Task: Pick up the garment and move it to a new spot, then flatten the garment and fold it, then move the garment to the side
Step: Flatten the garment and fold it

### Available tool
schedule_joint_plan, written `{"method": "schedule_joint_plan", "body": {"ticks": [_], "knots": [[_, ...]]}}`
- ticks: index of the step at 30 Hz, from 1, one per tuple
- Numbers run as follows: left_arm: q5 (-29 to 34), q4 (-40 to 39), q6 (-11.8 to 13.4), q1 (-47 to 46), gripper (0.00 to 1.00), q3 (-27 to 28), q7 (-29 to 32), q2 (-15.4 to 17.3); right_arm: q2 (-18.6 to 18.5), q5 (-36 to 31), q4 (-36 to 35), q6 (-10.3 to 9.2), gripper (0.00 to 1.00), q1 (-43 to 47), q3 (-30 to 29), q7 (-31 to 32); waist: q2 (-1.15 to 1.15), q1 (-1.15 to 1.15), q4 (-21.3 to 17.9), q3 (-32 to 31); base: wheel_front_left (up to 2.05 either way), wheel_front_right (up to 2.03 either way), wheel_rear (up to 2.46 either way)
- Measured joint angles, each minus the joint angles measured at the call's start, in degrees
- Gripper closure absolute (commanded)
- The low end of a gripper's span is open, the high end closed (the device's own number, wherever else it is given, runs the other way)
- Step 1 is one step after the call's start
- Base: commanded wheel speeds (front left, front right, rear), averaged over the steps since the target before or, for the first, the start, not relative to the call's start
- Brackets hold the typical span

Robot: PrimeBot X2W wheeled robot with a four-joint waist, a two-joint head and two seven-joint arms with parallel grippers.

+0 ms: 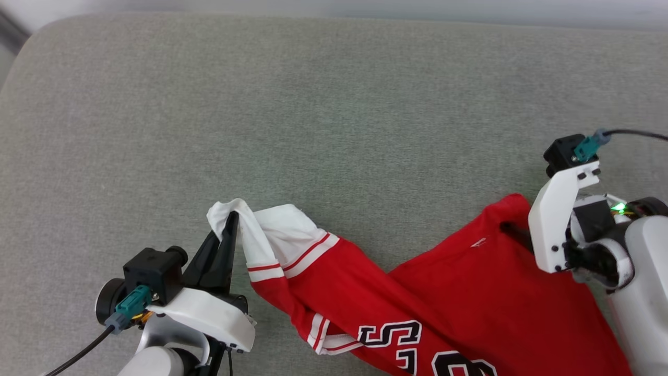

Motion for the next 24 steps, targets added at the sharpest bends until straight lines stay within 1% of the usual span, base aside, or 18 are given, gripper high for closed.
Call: {"method": "schedule_joint_plan", "body": {"ticks": [3, 4, 5, 6, 12, 16, 19, 21, 22, 24], "knots": [[-0.3, 1.1, -0.6, -0.9, 1.0, -0.3, -0.4, -0.4, 0.0, -0.6, 1.8, 0.0, 0.0, -1.7, 0.0, 4.5, 0.0, 0.0, 1.1, 0.7, 0.0, 0.0, 0.0], [-0.4, 1.5, -0.7, -1.1, 1.0, -0.4, -0.5, -0.6, 0.2, -0.6, 2.2, 0.0, 0.23, -2.0, -0.2, 5.4, 0.0, 0.0, 1.4, 0.9, 0.0, 0.0, 0.0], [-0.4, 1.8, -0.9, -1.2, 1.0, -0.5, -0.5, -0.7, 0.2, -0.6, 2.3, 0.0, 0.67, -2.3, -0.2, 6.0, 0.0, 0.0, 1.7, 1.0, 0.0, 0.0, 0.0], [-0.4, 2.2, -1.1, -1.4, 1.0, -0.6, -0.6, -0.9, 0.2, -0.6, 2.3, -0.01, 1.0, -2.3, -0.1, 5.9, 0.0, 0.0, 1.9, 1.1, 0.0, 0.0, 0.0], [-1.4, 4.3, -1.4, -1.7, 1.0, -0.9, -1.2, -1.9, 1.1, -0.4, 3.2, -0.01, 1.0, -2.2, 0.6, 3.2, 0.0, 0.0, 2.2, -0.2, 0.0, 0.0, 0.0], [-1.9, 6.2, -1.6, -1.8, 1.0, -0.4, -1.2, -1.8, 0.6, -0.3, 3.6, -0.01, 1.0, -1.3, 1.4, -3.2, 0.0, 0.0, 1.7, -3.1, 0.0, 0.0, 0.0], [-2.4, 7.0, -1.5, -2.7, 1.0, 1.1, -1.8, -1.2, 0.1, -0.8, 3.6, -0.01, 1.0, -1.5, 1.2, -8.1, 0.0, 0.0, 1.2, -5.4, 0.0, 0.0, 0.0], [-2.6, 7.3, -1.5, -4.1, 1.0, 2.3, -2.0, -0.5, 0.2, -1.3, 4.0, -0.01, 1.0, -1.7, 1.2, -11.0, 0.0, 0.0, 0.6, -7.1, 0.0, 0.0, 0.0], [-2.9, 8.1, -1.5, -6.2, 1.0, 3.6, -1.9, 0.1, 0.5, -2.0, 4.5, -0.01, 1.0, -2.4, 1.0, -14.8, 0.0, -0.01, -0.5, -9.7, 0.0, 0.0, 0.0], [-3.4, 9.3, -1.6, -8.6, 1.0, 4.7, -1.9, 0.3, 0.8, -2.2, 4.9, 0.0, 1.0, -3.1, 0.7, -17.7, 0.0, -0.01, -1.3, -11.3, 0.0, 0.0, 0.0]]}}
